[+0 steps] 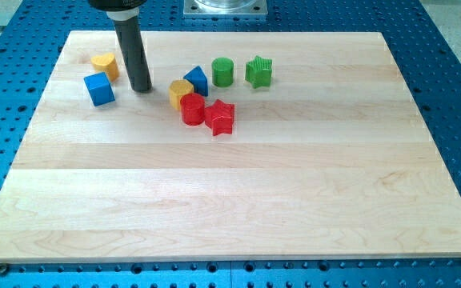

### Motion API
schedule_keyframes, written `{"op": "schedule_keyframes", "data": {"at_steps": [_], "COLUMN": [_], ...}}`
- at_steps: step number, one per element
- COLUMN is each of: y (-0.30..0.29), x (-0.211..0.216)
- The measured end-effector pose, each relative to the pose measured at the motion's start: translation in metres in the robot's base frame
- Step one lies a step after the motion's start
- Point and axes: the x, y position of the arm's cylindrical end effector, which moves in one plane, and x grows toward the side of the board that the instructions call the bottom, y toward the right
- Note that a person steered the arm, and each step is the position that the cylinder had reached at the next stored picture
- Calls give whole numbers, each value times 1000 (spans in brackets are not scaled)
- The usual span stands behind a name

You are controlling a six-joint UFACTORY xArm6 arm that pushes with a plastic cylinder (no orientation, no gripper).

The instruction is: Push the heart into the cube

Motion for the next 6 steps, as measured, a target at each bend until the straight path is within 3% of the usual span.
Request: {"op": "schedule_keyframes", "data": {"at_steps": [1,3,4,5,6], "y": [-24,-52,-90,-84,-80], "x": [-7,-76,-1,90,100]}}
